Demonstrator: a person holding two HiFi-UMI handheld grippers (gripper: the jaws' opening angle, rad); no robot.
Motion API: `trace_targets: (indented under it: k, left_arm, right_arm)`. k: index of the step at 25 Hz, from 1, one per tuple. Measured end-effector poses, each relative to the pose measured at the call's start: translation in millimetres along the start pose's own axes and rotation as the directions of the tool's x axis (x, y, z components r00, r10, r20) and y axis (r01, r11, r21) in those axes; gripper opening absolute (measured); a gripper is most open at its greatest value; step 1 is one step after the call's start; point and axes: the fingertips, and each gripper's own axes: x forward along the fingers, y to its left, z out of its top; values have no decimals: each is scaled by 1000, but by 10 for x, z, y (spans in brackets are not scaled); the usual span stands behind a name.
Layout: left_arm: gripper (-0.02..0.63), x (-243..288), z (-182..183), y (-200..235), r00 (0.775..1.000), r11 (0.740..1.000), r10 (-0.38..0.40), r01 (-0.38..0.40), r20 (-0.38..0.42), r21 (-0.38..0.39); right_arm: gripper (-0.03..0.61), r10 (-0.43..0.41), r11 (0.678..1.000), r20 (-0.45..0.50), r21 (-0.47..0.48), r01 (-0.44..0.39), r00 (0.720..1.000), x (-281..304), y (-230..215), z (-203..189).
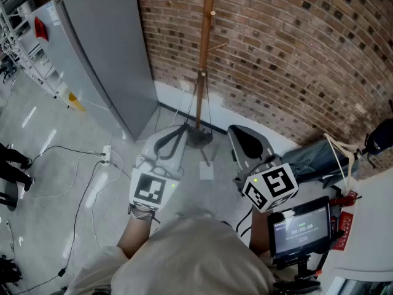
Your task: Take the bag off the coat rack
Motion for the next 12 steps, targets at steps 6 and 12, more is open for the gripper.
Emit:
trace_targets:
  k: [6, 12]
  left_arm:
    - [-2, 111, -14, -48, 1000, 1000, 3, -3, -11, -17]
    - [-2, 302, -4, -223, 1000, 1000, -4, 4, -11, -17]
  right_arm:
    - [2, 63, 996, -4, 69, -63, 998, 18, -87, -94]
    - [2, 76, 994, 21, 71, -78, 997, -69, -287, -112]
